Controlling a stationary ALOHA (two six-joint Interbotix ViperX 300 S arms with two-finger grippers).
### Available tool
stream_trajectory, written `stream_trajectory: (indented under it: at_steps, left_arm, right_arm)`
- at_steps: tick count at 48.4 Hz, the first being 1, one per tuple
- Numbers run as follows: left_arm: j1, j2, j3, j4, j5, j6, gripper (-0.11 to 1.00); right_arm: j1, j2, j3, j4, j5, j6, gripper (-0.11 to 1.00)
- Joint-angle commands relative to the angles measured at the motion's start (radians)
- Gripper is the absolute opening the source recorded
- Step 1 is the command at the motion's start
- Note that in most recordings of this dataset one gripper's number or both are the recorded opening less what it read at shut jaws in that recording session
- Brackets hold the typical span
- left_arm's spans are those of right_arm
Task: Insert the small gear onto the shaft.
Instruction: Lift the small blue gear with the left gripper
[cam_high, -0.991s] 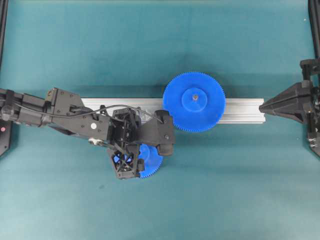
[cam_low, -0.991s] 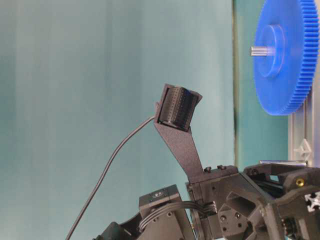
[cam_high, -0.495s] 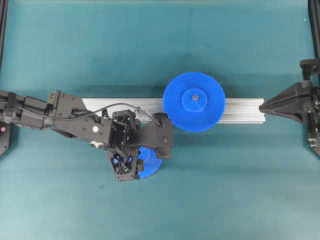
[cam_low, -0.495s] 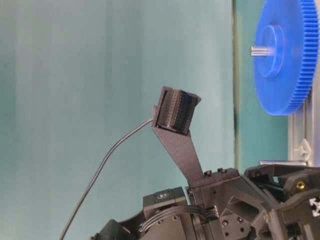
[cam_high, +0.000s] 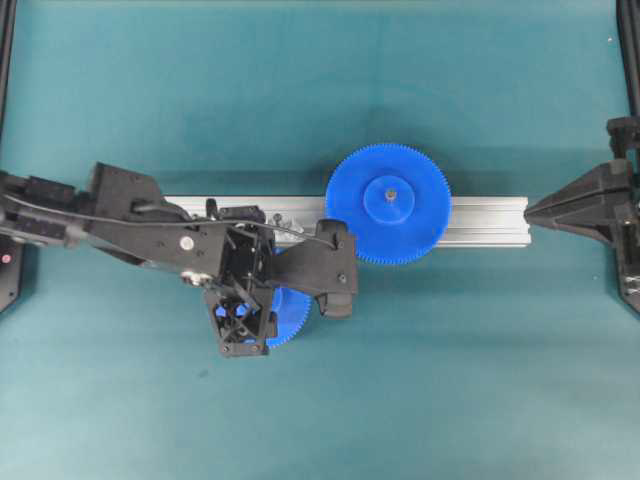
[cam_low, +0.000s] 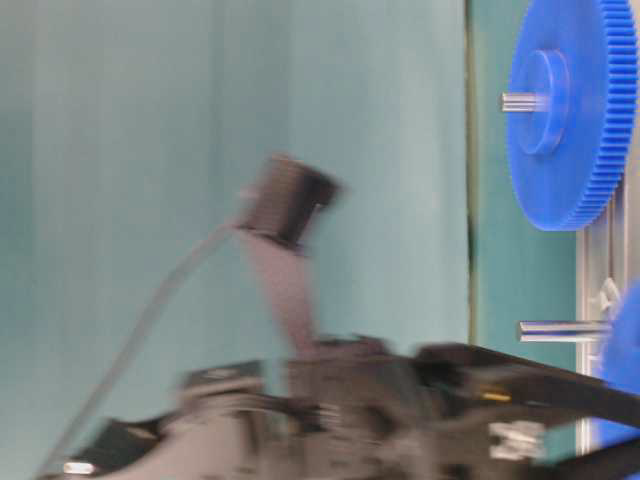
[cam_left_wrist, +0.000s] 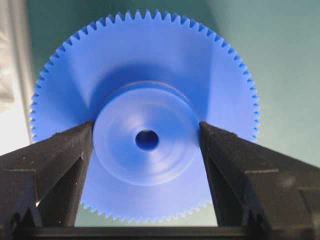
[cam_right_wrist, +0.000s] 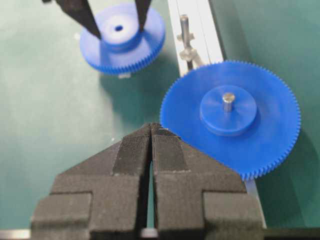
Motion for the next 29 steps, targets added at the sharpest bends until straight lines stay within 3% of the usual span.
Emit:
stream_trajectory:
  at_steps: [1,13,29]
  left_arm:
    - [0.002,-0.064,-0.044,0.002,0.028,0.015,0.72]
    - [0.023,-0.150,-0.083,0.006,0.153,0.083,0.72]
    - [0.115,-0.198,-0.100,0.009,0.163,0.212,0.72]
  right_arm:
    - [-0.002,-0.002,-0.008,0.000,-0.009,0.009,0.01]
    - [-0.002,-0.003,-0.005,0.000,-0.009,0.009,0.01]
    - [-0.002,-0.003,0.005,0.000,-0.008,0.012,0.01]
